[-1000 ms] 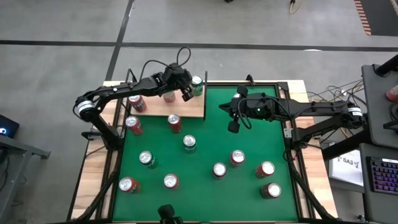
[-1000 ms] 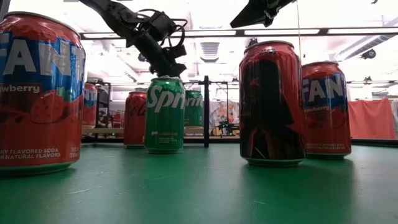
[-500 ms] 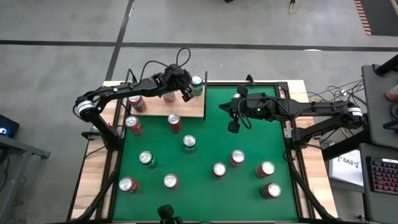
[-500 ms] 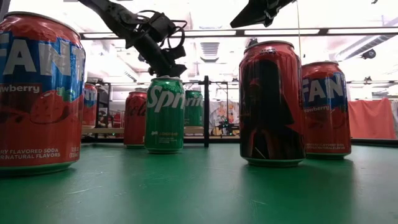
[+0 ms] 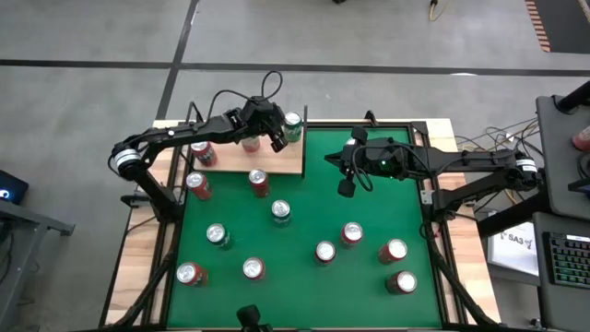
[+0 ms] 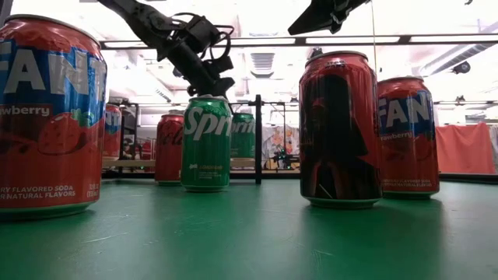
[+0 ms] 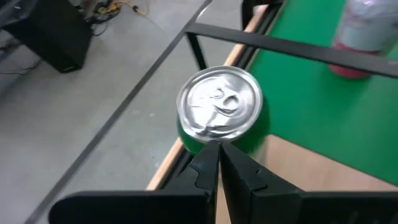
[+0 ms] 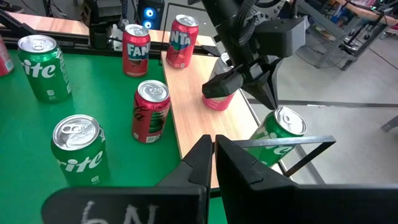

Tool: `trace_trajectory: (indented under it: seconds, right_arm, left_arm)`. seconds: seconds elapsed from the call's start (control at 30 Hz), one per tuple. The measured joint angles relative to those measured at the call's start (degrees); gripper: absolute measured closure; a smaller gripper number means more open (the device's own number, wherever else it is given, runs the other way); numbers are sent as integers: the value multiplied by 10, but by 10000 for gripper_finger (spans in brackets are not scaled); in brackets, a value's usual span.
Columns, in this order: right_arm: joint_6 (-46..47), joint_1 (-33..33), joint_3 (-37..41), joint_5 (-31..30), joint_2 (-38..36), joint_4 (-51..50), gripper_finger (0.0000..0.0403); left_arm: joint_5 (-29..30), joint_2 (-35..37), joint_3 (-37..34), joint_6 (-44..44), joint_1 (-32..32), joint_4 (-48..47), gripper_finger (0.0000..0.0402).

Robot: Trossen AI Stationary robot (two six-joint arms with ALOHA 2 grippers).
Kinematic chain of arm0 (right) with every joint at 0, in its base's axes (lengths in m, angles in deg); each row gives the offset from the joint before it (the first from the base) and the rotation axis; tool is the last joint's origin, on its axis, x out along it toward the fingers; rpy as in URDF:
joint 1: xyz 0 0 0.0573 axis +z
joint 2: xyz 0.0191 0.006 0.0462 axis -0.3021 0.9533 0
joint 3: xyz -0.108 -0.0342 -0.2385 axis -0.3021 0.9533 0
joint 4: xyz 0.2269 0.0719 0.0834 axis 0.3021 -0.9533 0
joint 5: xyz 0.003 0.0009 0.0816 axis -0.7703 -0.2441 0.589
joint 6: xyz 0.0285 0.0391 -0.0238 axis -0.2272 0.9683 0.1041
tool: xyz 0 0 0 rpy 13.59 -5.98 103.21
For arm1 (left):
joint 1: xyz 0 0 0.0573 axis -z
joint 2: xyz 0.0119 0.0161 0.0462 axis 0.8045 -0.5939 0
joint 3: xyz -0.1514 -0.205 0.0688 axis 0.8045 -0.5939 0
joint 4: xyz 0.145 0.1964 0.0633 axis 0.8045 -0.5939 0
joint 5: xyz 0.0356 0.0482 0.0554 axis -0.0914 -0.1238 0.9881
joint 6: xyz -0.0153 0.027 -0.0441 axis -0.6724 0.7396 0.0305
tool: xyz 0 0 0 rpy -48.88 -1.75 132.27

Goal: Place canned beverage on shelf
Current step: Put the green soda can on the shelf

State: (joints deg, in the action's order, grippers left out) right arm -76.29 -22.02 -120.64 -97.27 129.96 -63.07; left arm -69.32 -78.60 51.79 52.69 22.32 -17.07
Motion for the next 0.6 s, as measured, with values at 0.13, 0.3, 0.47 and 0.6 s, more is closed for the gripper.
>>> trace_trajectory:
  seconds: [0.13, 0.3, 0.47, 0.6]
  right_arm:
    - [0, 0, 0, 0, 0, 0, 390]
    - [0, 0, 0, 0, 0, 0, 390]
    - [0, 0, 0, 0, 0, 0, 390]
    - [1, 0, 0, 0, 0, 0, 390]
  left_arm:
    - [0, 0, 0, 0, 0, 0, 402]
    - [-13, 0, 0, -6, 0, 1, 402]
    - [-15, 0, 0, -12, 0, 2, 402]
    - [-2, 0, 0, 6, 0, -13, 402]
